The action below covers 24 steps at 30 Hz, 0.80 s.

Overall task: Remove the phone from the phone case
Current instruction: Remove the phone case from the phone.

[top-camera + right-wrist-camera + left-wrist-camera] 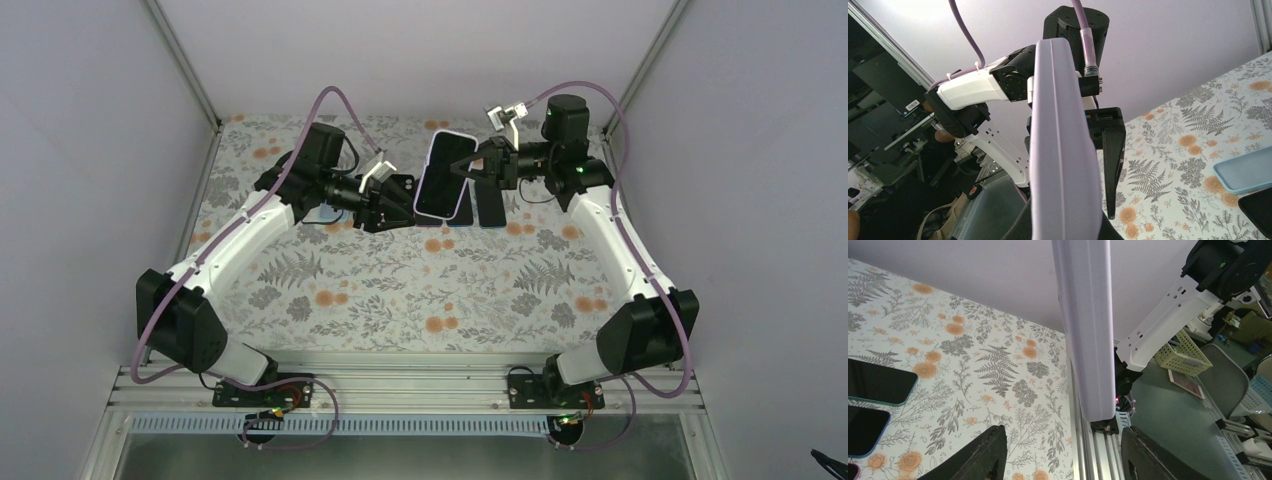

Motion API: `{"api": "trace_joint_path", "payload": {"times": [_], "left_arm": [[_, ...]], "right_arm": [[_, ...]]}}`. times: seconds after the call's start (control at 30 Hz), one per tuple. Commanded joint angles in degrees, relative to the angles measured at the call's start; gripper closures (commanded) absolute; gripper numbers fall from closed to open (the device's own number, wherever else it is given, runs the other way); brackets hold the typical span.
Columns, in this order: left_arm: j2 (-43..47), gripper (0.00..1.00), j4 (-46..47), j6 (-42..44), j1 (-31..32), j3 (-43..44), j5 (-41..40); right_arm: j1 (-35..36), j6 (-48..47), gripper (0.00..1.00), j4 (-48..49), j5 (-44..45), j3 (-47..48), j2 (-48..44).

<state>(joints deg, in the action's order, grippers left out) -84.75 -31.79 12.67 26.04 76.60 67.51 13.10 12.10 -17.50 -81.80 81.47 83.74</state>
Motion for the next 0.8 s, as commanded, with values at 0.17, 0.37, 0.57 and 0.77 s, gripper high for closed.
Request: {"api": "trace_joint_path", "payload": {"times": [0.17, 0.37, 0.57, 0.77], "left_arm": [[0.2, 0.51, 1.3, 0.9, -0.1, 0.9, 1.6], [-0.3, 0.56, 1.6, 0.6, -0.1, 1.4, 2.3], [-0.6, 0.58, 1.8, 0.4, -0.1, 1.5, 3.0], [-0.8, 0.57, 1.7, 0.3, -0.1, 1.8, 3.7]], "right_arm": [[0.1, -0.1, 0.96, 1.0, -1.1, -0.6, -1.7], [0.2, -0.1, 0.96, 0.6, -0.9, -0.7, -1.8], [0.2, -1.1, 0.96, -0.3, -0.2, -1.0, -1.8], [0.1, -1.6, 0.96, -0.7, 0.4, -1.2, -1.6]]}}
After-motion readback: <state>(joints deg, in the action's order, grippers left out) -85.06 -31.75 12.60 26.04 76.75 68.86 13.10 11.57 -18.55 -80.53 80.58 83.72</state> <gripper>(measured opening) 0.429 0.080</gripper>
